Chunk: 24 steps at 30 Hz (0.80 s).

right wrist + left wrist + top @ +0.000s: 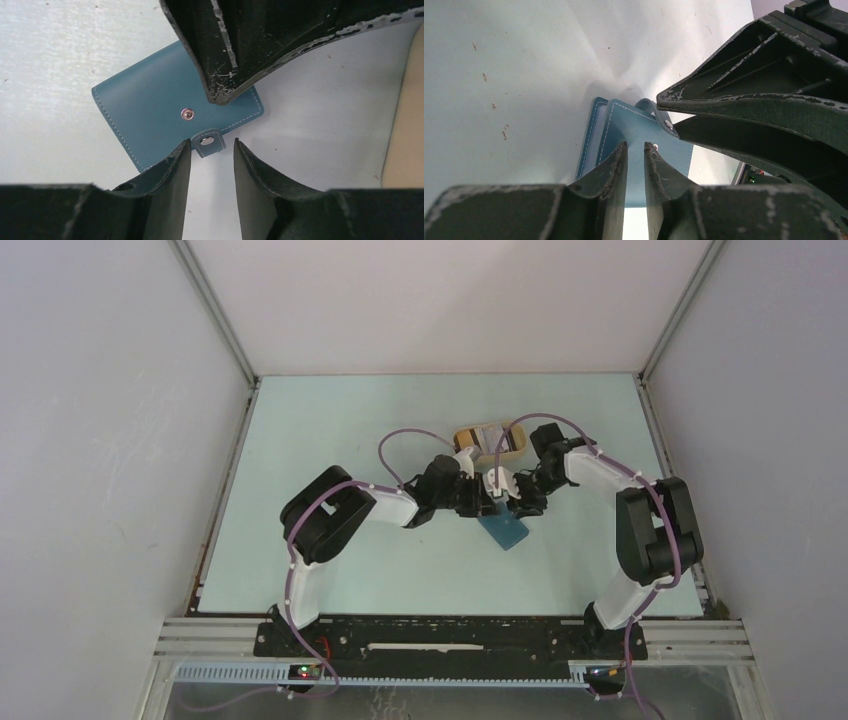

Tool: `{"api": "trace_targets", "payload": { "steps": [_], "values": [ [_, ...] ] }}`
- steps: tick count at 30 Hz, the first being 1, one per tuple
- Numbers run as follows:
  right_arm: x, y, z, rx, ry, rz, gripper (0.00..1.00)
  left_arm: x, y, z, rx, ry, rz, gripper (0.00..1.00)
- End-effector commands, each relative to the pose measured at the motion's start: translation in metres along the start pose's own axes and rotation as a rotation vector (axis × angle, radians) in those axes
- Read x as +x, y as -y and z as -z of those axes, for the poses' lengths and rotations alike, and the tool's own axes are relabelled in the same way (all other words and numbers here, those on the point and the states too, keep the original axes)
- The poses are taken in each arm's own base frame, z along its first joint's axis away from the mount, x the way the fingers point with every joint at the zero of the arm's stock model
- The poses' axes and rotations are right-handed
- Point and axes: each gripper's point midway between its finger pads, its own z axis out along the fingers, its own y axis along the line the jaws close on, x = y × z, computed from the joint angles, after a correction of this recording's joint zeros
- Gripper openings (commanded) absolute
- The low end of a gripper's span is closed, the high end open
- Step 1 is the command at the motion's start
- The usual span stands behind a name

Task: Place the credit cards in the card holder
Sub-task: Close the card holder at the center of the board.

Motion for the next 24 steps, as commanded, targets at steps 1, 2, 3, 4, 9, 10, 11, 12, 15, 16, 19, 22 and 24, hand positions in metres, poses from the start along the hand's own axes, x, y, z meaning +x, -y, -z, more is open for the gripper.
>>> {"api": "trace_targets", "payload": {
  "steps": [1, 2, 3, 4, 9, 10, 11, 12, 15, 16, 19, 22, 24],
  "values": [
    [0.001, 0.008, -0.005, 0.025, -0.016, -0.005, 0.44, 0.013, -0.013, 0.002, -0.021, -0.024, -0.005, 0.24],
    [0.001, 0.007, -0.005, 0.025, -0.018, -0.005, 0.43, 0.013, -0.014, 0.002, -0.021, -0.025, -0.005, 0.24],
    [0.002, 0.007, -0.005, 0.022, -0.019, -0.007, 0.42, 0.013, -0.014, 0.002, -0.020, -0.025, -0.005, 0.24],
    [0.002, 0.006, -0.005, 0.022, -0.019, -0.006, 0.41, 0.013, -0.014, 0.002, -0.020, -0.026, -0.005, 0.24],
    [0.004, 0.003, -0.008, 0.004, -0.023, -0.005, 0.33, 0.014, -0.014, 0.001, -0.020, -0.027, -0.003, 0.24],
    [0.003, 0.002, -0.008, 0.002, -0.022, -0.003, 0.32, 0.014, -0.014, 0.002, -0.020, -0.026, -0.004, 0.24],
    [0.003, 0.001, -0.008, -0.002, -0.022, -0.004, 0.30, 0.014, -0.014, 0.001, -0.020, -0.026, -0.003, 0.24],
    [0.003, 0.000, -0.008, -0.008, -0.021, -0.004, 0.28, 0.014, -0.014, 0.001, -0.020, -0.026, -0.003, 0.24],
    [0.004, -0.002, -0.008, -0.016, -0.022, -0.005, 0.21, 0.013, -0.014, 0.001, -0.020, -0.025, -0.004, 0.24],
    [0.004, -0.003, -0.008, -0.018, -0.022, -0.004, 0.18, 0.014, -0.013, 0.001, -0.018, -0.026, -0.004, 0.24],
    [0.004, -0.004, -0.007, -0.021, -0.023, -0.005, 0.12, 0.014, -0.013, 0.002, -0.019, -0.027, -0.004, 0.24],
    [0.002, -0.003, -0.005, -0.014, -0.017, -0.002, 0.07, 0.014, -0.014, 0.001, -0.019, -0.026, -0.004, 0.24],
    [-0.001, -0.003, -0.004, -0.009, -0.010, -0.005, 0.04, 0.014, -0.014, 0.002, -0.020, -0.025, -0.004, 0.24]
  ]
}}
